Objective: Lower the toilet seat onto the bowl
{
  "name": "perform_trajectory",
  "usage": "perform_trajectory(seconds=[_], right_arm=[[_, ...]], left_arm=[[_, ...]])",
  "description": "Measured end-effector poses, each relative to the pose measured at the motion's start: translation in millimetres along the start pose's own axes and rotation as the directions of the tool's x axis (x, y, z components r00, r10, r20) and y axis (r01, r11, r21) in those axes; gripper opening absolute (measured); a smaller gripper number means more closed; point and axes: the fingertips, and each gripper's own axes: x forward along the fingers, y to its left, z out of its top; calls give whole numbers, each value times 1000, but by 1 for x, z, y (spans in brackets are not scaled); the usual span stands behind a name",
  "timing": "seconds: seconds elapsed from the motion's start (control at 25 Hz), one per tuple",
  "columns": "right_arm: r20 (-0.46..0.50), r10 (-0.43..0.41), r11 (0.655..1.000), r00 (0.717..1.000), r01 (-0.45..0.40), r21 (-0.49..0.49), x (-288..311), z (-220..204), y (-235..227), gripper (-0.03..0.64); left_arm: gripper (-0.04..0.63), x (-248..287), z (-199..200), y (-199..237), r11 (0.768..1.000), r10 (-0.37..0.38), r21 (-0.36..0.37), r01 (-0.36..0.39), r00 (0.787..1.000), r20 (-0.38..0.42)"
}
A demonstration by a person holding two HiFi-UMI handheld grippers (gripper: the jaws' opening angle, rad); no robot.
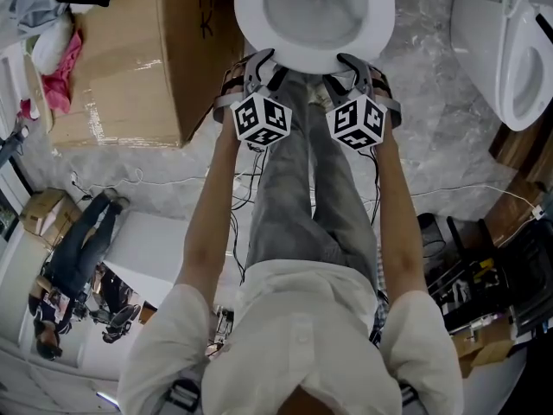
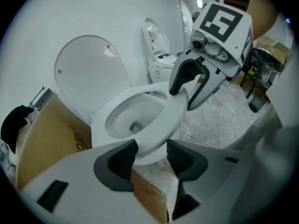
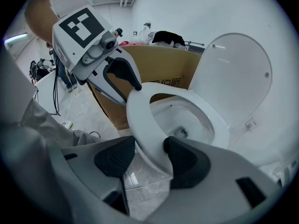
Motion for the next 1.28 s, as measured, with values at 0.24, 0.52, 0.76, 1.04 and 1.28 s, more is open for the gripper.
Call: perform_trajectory(seconds=[0.24,0.52,0.76,1.04,1.28], right_arm=[[-18,-7,1000,1000,6,-15,14,-12,6,233],[-41,0,999,999,-2,-42,31,-25,13,243],[-60,-3,998,998,0,-61,43,-35,16,250],[-88,-16,996,996,9,-84,60,-47,19,253],[-117,-23,995,993,12,-96,74,-57,21,261]], left_arm=[[227,13,-11,-8,1000,7,10,-7,1000,-19],[230,29,-25,-16,1000,10,20,-9,999,-45],[232,41,-33,-22,1000,10,26,-8,998,-63],[235,57,-45,-27,999,14,38,-10,996,-91],[236,70,-53,-32,999,10,42,-6,993,-117]])
